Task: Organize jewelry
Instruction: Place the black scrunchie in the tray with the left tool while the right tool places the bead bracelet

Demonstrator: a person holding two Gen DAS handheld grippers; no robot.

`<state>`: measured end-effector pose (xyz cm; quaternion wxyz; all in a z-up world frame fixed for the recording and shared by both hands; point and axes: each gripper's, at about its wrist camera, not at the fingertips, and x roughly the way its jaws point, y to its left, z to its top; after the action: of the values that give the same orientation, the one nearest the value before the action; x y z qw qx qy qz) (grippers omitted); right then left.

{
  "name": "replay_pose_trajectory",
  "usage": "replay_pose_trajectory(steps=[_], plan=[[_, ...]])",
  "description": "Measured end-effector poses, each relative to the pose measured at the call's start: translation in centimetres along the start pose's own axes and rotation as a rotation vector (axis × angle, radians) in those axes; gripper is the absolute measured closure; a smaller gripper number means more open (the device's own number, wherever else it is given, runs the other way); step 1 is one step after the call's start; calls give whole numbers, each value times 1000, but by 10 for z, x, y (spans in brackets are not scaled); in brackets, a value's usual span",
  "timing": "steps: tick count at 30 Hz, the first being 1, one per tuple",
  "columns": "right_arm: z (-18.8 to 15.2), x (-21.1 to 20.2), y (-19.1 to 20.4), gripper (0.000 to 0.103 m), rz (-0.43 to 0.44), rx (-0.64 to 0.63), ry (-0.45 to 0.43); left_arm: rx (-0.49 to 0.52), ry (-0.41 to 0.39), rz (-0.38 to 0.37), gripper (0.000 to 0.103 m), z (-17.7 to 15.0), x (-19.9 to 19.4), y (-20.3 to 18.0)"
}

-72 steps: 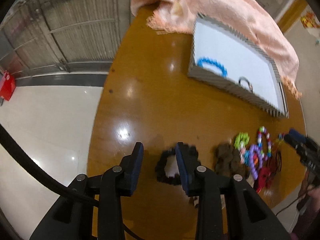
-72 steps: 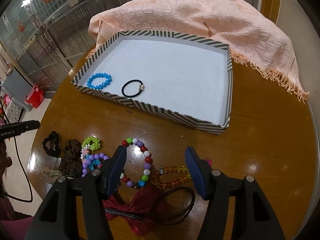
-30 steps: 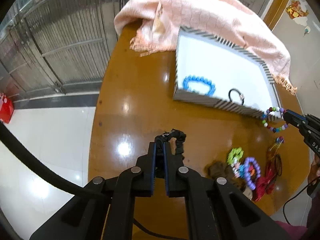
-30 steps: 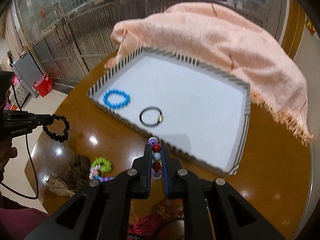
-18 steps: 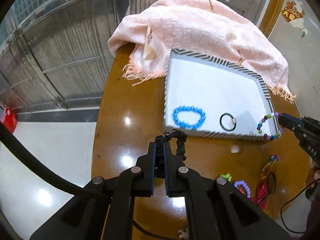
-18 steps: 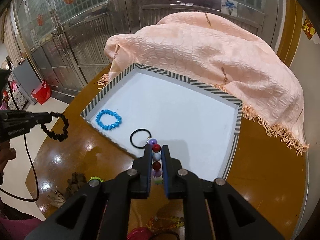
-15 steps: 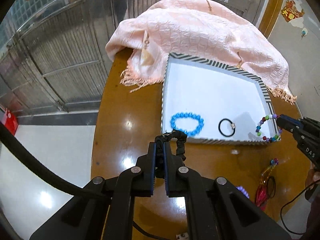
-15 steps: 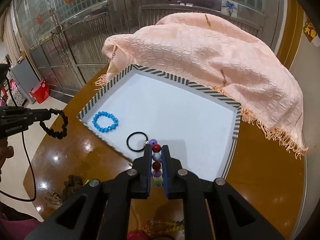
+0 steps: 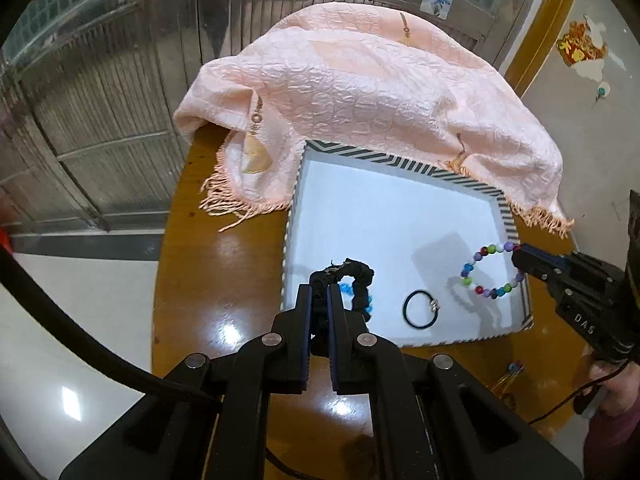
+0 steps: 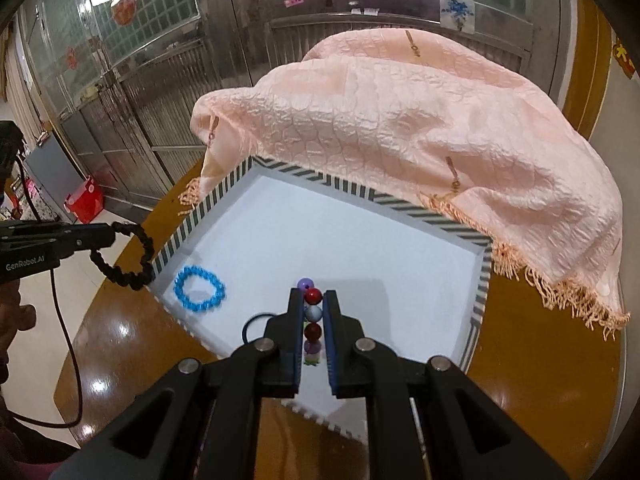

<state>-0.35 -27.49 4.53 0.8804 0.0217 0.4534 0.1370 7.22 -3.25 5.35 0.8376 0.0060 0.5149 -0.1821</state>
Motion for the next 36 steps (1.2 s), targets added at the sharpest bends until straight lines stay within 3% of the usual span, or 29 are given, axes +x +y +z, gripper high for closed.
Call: replay_pose_trajectory(steps=[9, 18, 24, 31, 32, 34, 36], plan=[[18, 21, -8, 94, 66, 58, 4, 1, 41, -48, 103, 25, 28, -9], [34, 66, 9, 94, 194, 67, 75, -34, 120, -11, 103, 44, 85, -11], [33, 119, -10, 94, 116, 115, 155, -41, 163, 62, 103, 43, 111, -5], [26, 134, -14, 93, 117, 131, 180, -40, 171, 105, 100, 39, 123, -3], [25, 135, -14, 92, 117, 136, 186, -42, 168, 99, 97, 38, 123, -4], [24, 138, -14, 74, 102, 143, 199, -38, 160, 90, 92, 37, 122, -6], [22, 134, -15, 66, 92, 150, 197, -37, 143, 87, 83, 36, 116, -8]])
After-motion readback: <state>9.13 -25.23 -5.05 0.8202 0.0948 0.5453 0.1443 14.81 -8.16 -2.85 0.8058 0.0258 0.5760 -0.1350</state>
